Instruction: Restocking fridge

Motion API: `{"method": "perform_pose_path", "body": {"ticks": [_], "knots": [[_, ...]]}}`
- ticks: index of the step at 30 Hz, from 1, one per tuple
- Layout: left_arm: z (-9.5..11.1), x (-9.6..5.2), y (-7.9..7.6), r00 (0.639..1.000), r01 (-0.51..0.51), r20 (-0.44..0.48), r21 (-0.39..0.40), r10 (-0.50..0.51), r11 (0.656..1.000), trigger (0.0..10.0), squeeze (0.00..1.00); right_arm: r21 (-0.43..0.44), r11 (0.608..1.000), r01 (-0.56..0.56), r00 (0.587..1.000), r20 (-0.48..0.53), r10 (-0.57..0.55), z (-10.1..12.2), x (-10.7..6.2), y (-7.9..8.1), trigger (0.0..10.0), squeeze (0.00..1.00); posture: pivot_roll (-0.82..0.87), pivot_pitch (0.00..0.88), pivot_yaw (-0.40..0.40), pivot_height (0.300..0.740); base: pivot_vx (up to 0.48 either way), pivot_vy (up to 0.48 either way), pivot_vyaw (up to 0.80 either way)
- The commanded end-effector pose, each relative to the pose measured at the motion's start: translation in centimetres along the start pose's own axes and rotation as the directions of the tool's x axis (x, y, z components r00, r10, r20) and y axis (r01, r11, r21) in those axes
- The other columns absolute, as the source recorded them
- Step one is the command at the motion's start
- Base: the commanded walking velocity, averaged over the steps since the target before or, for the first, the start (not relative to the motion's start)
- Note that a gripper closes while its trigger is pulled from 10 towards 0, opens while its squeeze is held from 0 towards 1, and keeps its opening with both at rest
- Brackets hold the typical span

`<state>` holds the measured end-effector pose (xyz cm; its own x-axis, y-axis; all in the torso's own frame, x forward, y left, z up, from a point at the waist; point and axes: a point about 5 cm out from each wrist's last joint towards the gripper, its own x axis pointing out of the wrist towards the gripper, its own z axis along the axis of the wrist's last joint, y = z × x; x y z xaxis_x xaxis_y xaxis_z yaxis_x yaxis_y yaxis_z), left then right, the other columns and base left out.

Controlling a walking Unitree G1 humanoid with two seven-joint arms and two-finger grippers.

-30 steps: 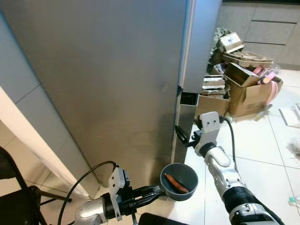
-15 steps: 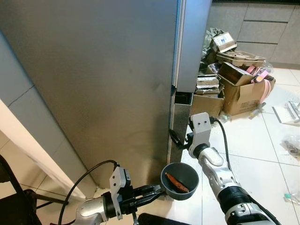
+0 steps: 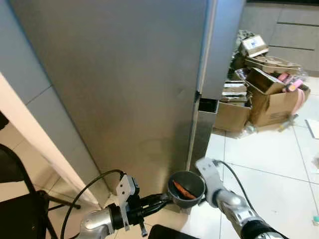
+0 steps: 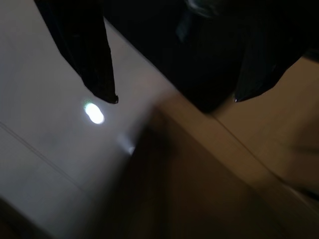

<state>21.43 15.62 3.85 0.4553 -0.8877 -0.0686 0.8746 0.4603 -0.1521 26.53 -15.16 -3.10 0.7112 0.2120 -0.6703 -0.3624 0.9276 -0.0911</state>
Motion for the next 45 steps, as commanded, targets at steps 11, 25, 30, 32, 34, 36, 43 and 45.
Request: {"method": "perform_pose_path", "body": {"ticks": [11, 25, 30, 32, 34, 36, 43, 45], "knots": [[0.1, -0.3, 0.8, 0.999, -0.032, -0.026, -0.024, 0.031, 0.999, 10.0, 0.0, 0.077, 0.967, 0.243, 0.908, -0.368, -0.199, -11.4, -4.6, -3.3, 10.0, 0.0, 0.02, 0.0, -0.02, 0.74, 0.0, 0.0, 0.0], [0.7, -2.0, 3.2, 0.983, -0.179, -0.028, 0.004, 0.18, 0.984, 10.0, 0.0, 0.106, 0.94, 0.323, 0.791, -0.576, -0.207, -18.2, -9.0, -2.3, 10.0, 0.0, 0.02, 0.0, -0.017, 0.74, 0.0, 0.145, 0.0], [0.7, -1.8, 3.2, 0.984, -0.176, -0.028, 0.01, 0.176, 0.984, 10.0, 0.0, 0.114, 0.936, 0.333, 0.789, -0.578, -0.21, -18.3, -9.0, -2.3, 10.0, 0.0, 0.02, 0.0, -0.014, 0.74, 0.0, 0.352, 0.0], [0.7, -1.6, 3.2, 0.984, -0.173, -0.026, 0.014, 0.174, 0.985, 10.0, 0.0, 0.118, 0.934, 0.337, 0.789, -0.577, -0.211, -18.3, -9.0, -2.2, 10.0, 0.0, 0.02, 0.0, -0.014, 0.74, 0.0, 0.368, 0.0], [0.7, -1.5, 3.2, 0.985, -0.172, -0.024, 0.017, 0.172, 0.985, 10.0, 0.0, 0.12, 0.934, 0.337, 0.789, -0.577, -0.211, -18.3, -9.0, -2.2, 10.0, 0.0, 0.02, 0.0, -0.016, 0.74, 0.0, 0.364, 0.0], [0.7, -1.3, 3.1, 0.985, -0.168, -0.023, 0.019, 0.168, 0.986, 10.0, 0.0, 0.126, 0.931, 0.342, 0.792, -0.572, -0.213, -18.2, -8.9, -2.2, 10.0, 0.0, 0.02, 0.0, -0.016, 0.74, 0.0, 0.362, 0.0], [0.6, -0.9, 2.9, 0.988, -0.155, -0.022, 0.023, 0.155, 0.988, 10.0, 0.0, 0.131, 0.928, 0.348, 0.796, -0.564, -0.219, -18.0, -8.8, -2.3, 10.0, 0.0, 0.02, 0.0, -0.017, 0.74, 0.0, 0.367, 0.0], [0.6, -0.8, 2.9, 0.988, -0.151, -0.021, 0.024, 0.152, 0.988, 10.0, 0.0, 0.131, 0.927, 0.35, 0.796, -0.563, -0.221, -18.0, -8.8, -2.4, 10.0, 0.0, 0.02, 0.0, -0.018, 0.74, 0.0, 0.371, 0.0]]}}
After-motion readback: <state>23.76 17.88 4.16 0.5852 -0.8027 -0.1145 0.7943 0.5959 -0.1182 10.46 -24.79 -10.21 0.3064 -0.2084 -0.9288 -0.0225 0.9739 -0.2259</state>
